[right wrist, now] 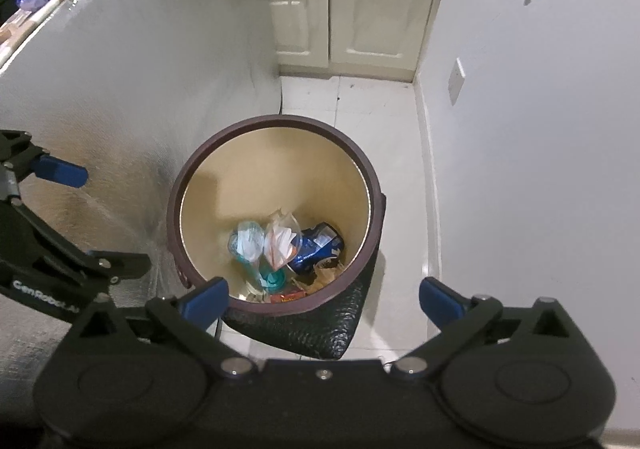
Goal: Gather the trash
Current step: 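Withdraw both open tools from the wastebasket back toward the table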
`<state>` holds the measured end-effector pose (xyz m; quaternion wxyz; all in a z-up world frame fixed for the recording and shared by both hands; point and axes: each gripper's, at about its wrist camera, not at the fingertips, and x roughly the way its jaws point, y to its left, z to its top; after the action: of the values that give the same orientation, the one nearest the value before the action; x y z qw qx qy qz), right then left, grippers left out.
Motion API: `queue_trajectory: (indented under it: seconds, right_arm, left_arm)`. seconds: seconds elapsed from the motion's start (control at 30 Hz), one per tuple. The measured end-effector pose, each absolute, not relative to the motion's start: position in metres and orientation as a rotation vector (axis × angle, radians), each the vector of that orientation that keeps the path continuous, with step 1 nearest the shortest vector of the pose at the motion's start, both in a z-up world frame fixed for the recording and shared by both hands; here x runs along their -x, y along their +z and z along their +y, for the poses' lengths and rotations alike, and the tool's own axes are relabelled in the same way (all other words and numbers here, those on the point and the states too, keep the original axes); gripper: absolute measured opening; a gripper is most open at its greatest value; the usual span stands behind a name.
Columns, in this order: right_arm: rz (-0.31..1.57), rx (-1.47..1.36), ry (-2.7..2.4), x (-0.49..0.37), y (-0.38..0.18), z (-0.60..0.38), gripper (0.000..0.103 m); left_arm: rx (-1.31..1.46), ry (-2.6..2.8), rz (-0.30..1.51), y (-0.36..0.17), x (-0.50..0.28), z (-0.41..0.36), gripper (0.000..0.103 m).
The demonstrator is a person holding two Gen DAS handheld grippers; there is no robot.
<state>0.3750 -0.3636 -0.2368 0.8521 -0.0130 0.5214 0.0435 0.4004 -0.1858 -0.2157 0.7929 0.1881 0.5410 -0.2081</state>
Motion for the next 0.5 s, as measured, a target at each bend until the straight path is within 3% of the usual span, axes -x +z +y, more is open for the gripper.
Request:
queue_trajectory:
  seconds: [0.5]
  right_arm:
    - [0.947, 0.026, 0.051, -0.304, -0.177, -0.366, 0.103]
  left_arm:
    - [-0.322, -0.476, 0.997, -0.149, -0.342, -0.17, 0.103]
